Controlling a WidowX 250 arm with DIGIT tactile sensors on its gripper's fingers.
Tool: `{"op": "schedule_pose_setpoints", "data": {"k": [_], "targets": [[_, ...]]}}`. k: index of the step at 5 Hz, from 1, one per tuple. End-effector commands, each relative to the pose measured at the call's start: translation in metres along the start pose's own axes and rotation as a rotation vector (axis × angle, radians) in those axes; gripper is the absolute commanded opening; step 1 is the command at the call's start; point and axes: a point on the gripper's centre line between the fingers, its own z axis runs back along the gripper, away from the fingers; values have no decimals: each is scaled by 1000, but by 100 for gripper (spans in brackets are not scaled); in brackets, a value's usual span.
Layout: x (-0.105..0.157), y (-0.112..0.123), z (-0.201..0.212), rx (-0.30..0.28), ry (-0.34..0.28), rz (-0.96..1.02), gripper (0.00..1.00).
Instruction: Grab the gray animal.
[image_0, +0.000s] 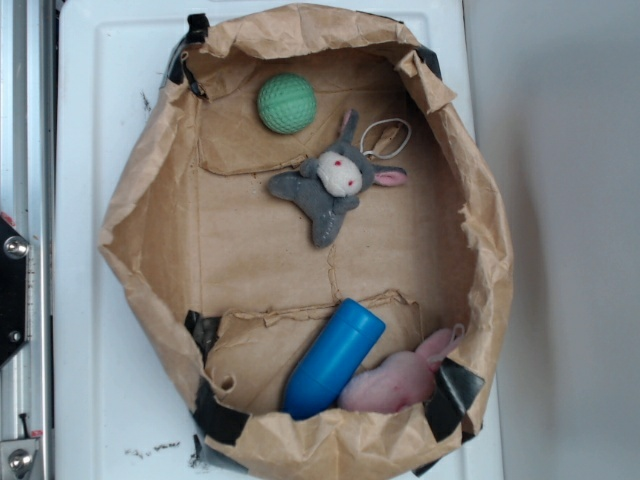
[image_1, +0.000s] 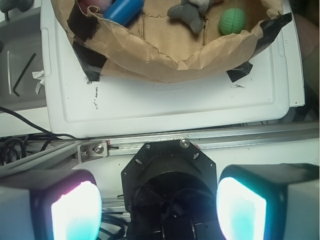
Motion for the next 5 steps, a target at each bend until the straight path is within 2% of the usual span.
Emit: {"op": "schedule_pose_setpoints", "data": {"k": [1,2,3,4,5], "targets": [[0,0,0,0,0,0,100],[39,17,4,52,-166,121,100],[69,33,-6,77,-313,258,100],[97,54,-20,57,-356,364,100],[135,78,-32,29,-327,413,100]]}}
